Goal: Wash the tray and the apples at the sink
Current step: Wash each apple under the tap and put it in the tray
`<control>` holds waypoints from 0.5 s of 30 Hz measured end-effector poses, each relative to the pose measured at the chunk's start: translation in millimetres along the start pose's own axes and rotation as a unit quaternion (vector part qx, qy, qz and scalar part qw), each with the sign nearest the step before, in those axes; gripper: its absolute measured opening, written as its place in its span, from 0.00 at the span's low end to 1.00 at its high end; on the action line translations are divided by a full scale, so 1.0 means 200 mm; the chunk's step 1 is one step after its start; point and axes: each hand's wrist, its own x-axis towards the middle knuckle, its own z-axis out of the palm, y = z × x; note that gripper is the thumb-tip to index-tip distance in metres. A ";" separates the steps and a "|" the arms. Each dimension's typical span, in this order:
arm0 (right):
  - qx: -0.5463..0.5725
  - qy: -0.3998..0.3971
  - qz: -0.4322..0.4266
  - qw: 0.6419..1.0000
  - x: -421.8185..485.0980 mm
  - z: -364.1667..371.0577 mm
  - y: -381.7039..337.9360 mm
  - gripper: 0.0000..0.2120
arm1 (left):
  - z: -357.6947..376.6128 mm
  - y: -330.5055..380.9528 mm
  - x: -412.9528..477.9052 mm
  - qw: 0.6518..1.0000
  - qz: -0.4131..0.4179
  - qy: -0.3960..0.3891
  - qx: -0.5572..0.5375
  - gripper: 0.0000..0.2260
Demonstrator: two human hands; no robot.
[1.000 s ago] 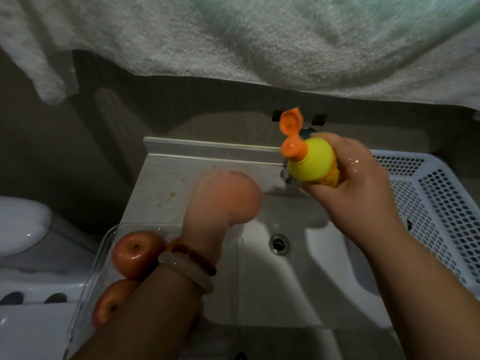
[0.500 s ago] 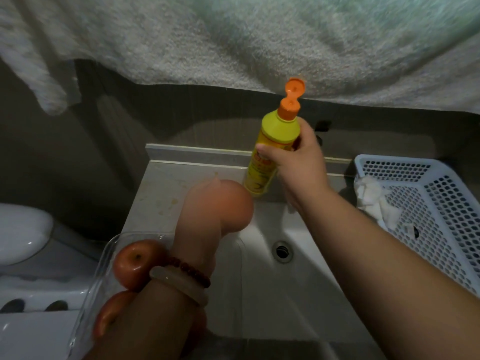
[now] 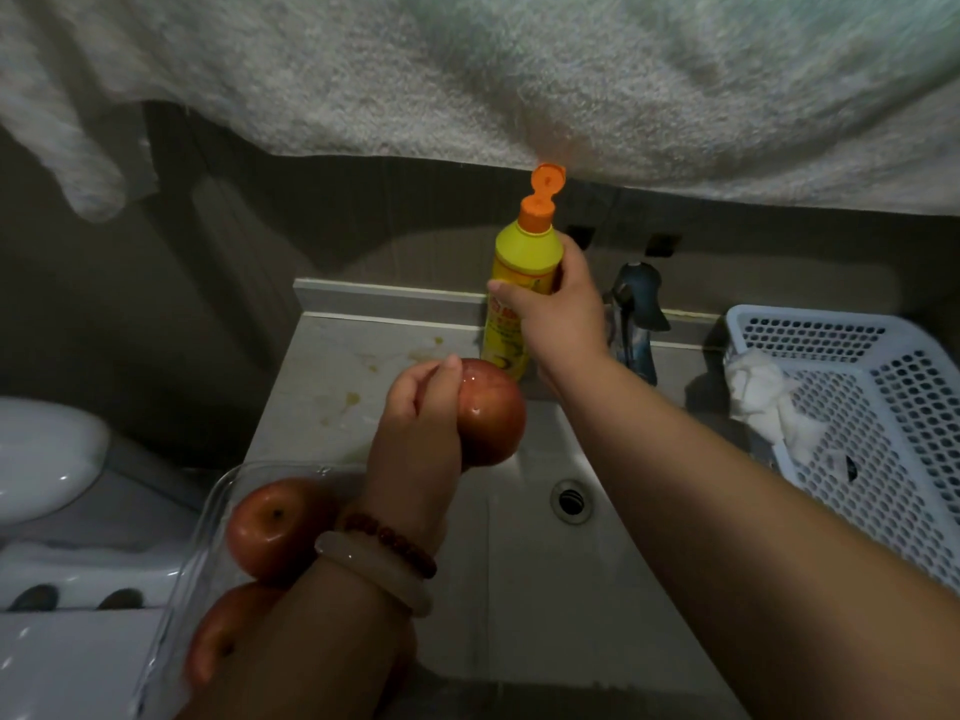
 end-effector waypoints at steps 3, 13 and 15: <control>-0.018 -0.008 0.001 1.000 0.01 0.00 0.00 0.29 | 0.02 0.00 -0.01 1.000 0.001 -0.003 -0.003 0.11; -0.068 0.015 -0.017 0.997 -0.34 -0.19 -0.01 0.26 | 0.07 -0.01 -0.02 1.000 0.007 -0.018 -0.009 0.10; -0.135 -0.050 -0.099 0.985 -0.52 -0.22 0.01 0.23 | 0.09 -0.02 -0.03 0.998 0.002 -0.052 -0.022 0.08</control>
